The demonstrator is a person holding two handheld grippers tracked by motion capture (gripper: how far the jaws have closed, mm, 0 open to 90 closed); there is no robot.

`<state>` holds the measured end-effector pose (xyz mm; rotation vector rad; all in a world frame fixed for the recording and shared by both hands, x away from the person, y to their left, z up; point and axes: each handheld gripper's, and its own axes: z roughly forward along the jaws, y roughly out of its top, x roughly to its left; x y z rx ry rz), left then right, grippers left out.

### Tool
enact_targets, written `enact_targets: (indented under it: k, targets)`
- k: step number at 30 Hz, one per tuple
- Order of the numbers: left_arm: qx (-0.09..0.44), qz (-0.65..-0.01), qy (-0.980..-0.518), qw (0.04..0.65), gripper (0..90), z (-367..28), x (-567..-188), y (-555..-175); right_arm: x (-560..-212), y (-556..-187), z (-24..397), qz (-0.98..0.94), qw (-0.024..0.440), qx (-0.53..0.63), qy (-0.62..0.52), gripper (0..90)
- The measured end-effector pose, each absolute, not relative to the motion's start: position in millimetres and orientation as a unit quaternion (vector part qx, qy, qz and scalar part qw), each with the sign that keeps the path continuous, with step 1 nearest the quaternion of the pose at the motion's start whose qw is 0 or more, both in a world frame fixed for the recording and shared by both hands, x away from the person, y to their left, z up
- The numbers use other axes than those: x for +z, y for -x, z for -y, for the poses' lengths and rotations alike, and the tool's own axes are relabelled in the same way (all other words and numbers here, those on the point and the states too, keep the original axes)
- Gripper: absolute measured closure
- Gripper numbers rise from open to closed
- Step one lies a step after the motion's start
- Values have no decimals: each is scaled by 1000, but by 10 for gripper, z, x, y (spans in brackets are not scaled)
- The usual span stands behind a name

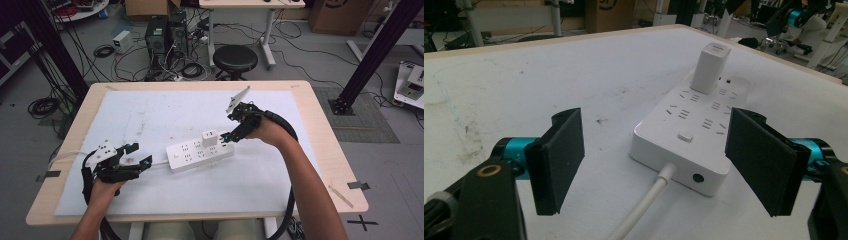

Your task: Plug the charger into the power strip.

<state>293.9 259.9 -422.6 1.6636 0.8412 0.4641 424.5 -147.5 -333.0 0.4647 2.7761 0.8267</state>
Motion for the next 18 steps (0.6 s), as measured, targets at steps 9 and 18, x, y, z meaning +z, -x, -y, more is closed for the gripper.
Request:
enact_targets:
  k: [9, 18]
  targets:
    - [198, -359, -708, 575, 237, -2594, -4218, -2925, -3365, -4075, 1715, -934, 118, 282, -187, 216]
    - [199, -357, -707, 578, 236, -2568, -4209, -2920, -3395, -3901, 1964, -920, 130, 299, -219, 216]
